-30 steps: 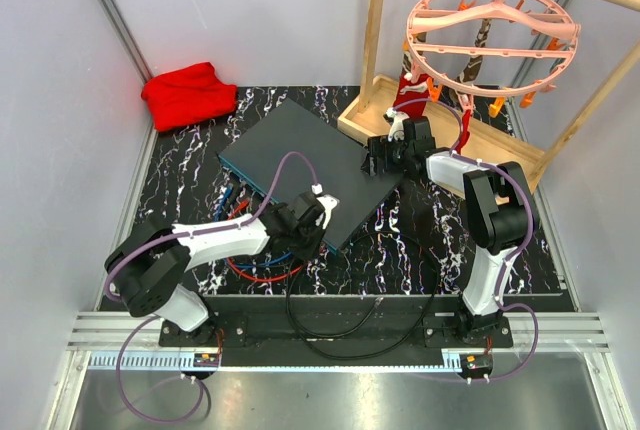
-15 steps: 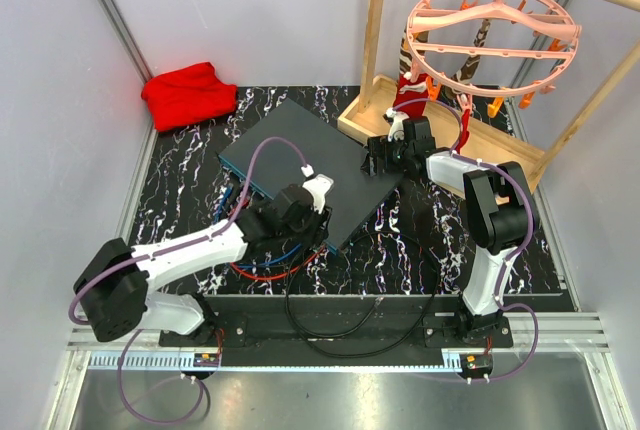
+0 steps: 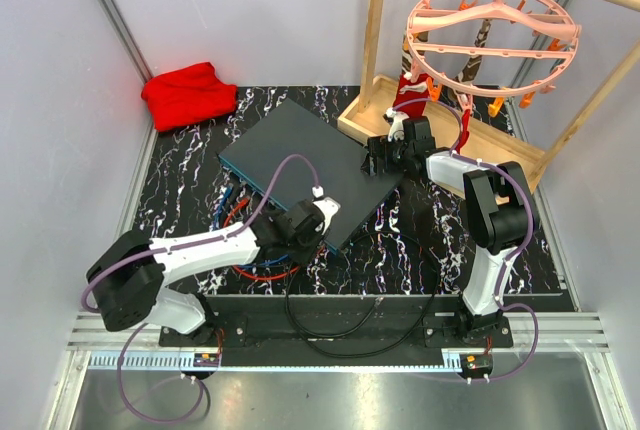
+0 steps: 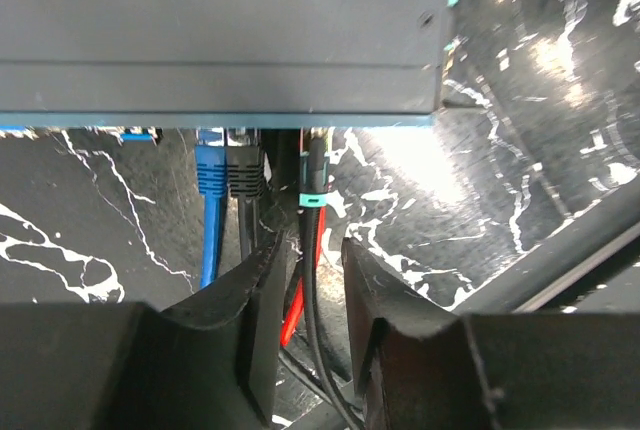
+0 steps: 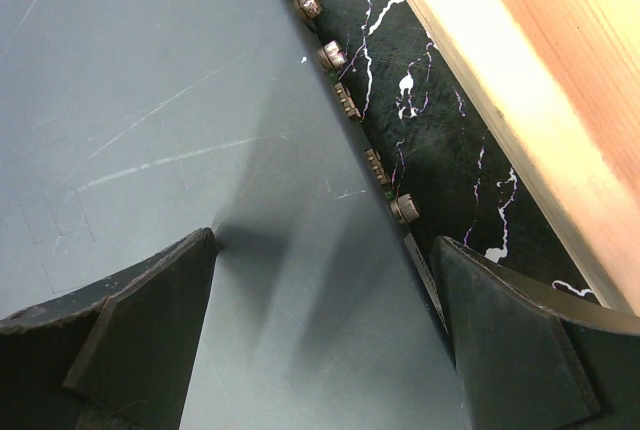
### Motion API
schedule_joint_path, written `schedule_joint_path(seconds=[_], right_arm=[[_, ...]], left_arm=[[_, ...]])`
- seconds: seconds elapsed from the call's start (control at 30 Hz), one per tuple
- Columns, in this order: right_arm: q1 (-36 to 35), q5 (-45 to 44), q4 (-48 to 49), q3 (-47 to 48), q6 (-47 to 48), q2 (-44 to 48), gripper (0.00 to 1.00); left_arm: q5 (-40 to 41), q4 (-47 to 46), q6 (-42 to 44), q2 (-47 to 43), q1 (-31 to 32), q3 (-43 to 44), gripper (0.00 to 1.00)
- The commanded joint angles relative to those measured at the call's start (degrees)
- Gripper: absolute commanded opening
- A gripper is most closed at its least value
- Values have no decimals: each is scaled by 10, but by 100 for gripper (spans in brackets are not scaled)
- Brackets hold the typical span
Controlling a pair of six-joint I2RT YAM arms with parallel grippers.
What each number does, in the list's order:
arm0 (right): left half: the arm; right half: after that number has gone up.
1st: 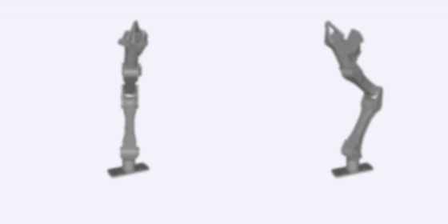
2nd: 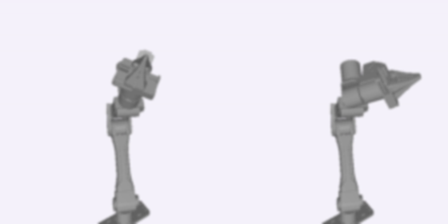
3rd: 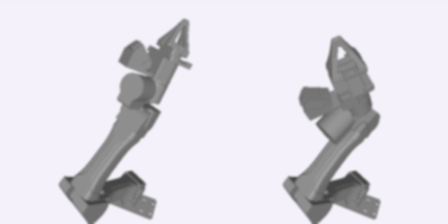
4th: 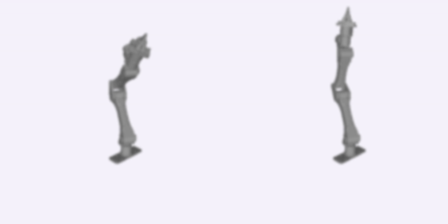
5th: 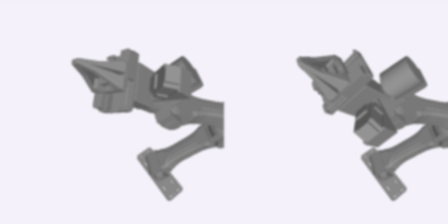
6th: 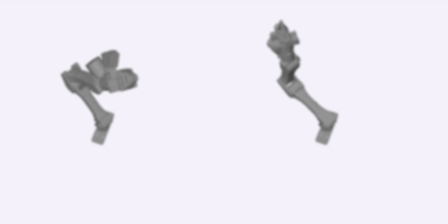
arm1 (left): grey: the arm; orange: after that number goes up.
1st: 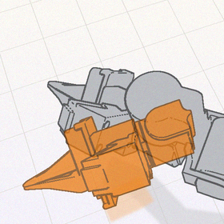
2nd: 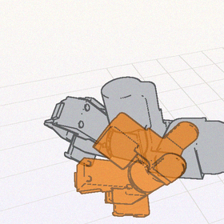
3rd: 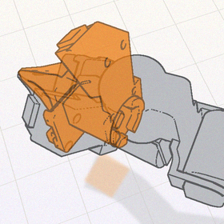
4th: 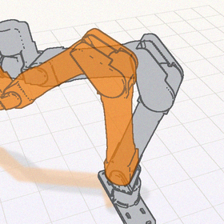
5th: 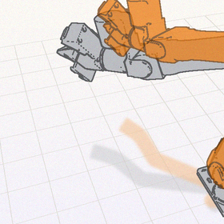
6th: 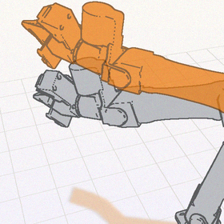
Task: Insert the plug into the switch port
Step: Insert the connector into the switch port.
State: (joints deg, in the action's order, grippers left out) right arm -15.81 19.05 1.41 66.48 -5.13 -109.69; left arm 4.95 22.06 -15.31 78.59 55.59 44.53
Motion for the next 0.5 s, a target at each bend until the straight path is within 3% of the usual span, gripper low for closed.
schedule_joint_path(seconds=[0.0,0.47], right_arm=[[-18,41,-32,9,-9,-12,97],[-18,39,-32,8,-10,-14,97]], left_arm=[[0,6,1,18,3,27,32],[9,21,-2,61,2,49,26]])
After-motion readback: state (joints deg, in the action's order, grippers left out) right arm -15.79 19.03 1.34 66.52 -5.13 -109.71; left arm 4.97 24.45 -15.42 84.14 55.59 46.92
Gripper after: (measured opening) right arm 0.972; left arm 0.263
